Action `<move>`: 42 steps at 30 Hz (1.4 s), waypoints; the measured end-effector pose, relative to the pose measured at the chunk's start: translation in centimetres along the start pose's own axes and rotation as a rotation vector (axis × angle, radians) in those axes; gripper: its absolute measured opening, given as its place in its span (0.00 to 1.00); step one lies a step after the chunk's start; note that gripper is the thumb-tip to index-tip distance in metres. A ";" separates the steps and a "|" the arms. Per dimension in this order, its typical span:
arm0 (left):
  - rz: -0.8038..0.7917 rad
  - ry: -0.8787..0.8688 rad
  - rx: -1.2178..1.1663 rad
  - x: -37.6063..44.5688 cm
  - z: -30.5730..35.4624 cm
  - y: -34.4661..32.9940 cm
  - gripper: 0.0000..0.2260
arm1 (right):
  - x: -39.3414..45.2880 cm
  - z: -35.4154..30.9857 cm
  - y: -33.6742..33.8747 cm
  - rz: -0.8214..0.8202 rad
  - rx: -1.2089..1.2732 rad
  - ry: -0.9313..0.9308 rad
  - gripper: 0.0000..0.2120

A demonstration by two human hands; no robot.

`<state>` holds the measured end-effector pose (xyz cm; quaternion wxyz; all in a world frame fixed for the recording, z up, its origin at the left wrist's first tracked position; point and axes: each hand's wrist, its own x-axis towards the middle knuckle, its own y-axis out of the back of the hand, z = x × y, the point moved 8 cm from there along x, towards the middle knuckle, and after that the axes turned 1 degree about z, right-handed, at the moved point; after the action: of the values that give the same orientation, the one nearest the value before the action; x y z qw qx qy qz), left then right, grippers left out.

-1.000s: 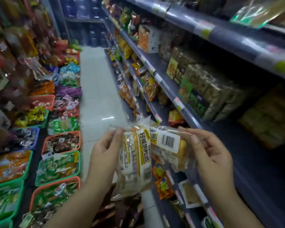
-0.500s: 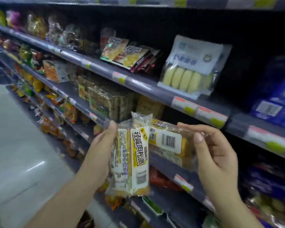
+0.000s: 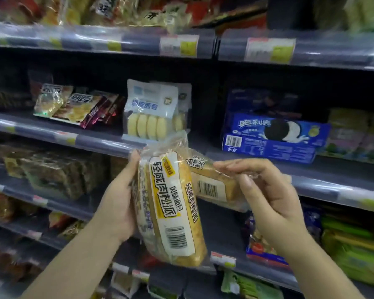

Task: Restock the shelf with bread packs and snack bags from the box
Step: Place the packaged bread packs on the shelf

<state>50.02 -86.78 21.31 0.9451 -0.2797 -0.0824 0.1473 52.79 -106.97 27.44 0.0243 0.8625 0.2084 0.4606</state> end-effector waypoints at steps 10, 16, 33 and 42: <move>-0.080 -0.208 -0.036 3.2 4.8 1.1 0.21 | 3.5 3.9 -1.2 0.050 -0.283 -0.302 0.37; -0.137 -0.313 -0.042 5.0 6.0 2.4 0.26 | 4.4 4.6 -3.7 -0.210 -0.125 -0.412 0.46; -0.169 -0.344 0.197 7.2 7.9 3.3 0.17 | 9.3 4.4 -1.6 0.036 -0.185 -0.331 0.21; 0.010 -0.353 0.369 8.2 8.8 4.3 0.16 | 11.6 5.6 0.9 0.077 -0.517 -0.149 0.22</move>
<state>54.61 -76.23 26.79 0.9503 -0.0726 -0.2166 0.2113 63.29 -102.53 33.55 0.2416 0.8664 0.0486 0.4344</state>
